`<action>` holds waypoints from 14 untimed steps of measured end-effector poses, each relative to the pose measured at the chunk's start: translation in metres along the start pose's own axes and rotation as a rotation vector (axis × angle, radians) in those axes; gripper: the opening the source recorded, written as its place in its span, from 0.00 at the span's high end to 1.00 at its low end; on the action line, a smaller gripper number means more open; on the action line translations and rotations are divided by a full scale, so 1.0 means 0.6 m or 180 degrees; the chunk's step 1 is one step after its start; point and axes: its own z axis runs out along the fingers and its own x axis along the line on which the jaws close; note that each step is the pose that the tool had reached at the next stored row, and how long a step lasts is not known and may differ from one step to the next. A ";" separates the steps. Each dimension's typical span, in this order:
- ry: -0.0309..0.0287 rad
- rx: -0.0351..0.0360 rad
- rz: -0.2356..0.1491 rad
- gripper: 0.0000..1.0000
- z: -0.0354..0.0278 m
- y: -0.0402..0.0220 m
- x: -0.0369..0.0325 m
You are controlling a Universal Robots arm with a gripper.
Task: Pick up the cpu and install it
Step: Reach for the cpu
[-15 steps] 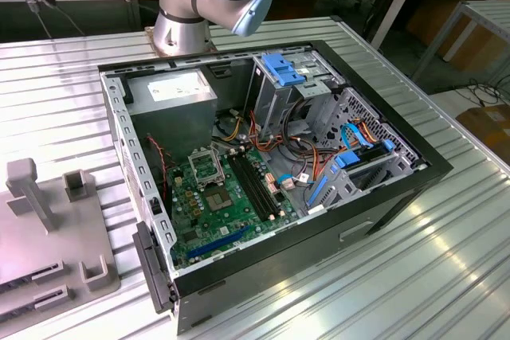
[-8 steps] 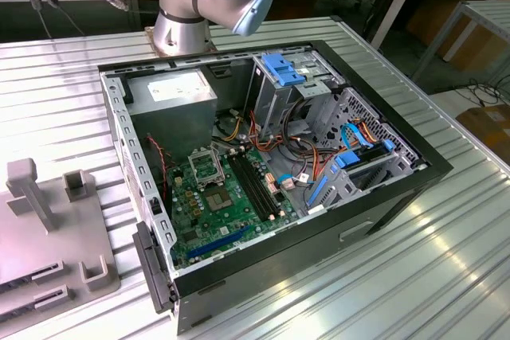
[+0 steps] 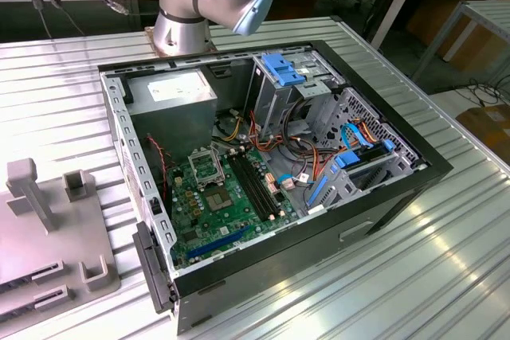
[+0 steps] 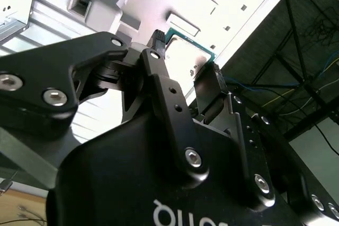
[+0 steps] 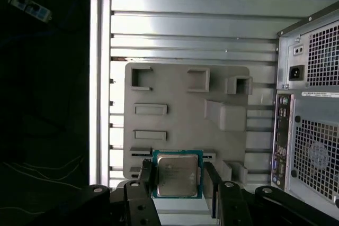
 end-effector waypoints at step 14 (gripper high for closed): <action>0.0000 0.0000 0.0000 0.53 0.000 -0.001 -0.034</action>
